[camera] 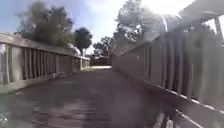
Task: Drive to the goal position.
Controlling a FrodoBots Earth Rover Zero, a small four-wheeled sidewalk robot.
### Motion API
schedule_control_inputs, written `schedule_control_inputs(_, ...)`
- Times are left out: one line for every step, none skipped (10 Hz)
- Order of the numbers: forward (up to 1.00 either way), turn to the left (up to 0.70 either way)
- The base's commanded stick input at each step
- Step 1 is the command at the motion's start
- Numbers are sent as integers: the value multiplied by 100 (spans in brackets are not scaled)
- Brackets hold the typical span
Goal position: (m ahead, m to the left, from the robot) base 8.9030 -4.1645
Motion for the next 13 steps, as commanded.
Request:
schedule_control_inputs(70, 0)
schedule_control_inputs(70, 0)
schedule_control_inputs(70, 0)
schedule_control_inputs(70, 0)
schedule_control_inputs(70, 0)
schedule_control_inputs(70, 0)
schedule_control_inputs(70, 0)
schedule_control_inputs(70, 0)
schedule_control_inputs(70, 0)
schedule_control_inputs(70, 0)
schedule_control_inputs(70, 0)
schedule_control_inputs(70, 0)
schedule_control_inputs(70, 0)
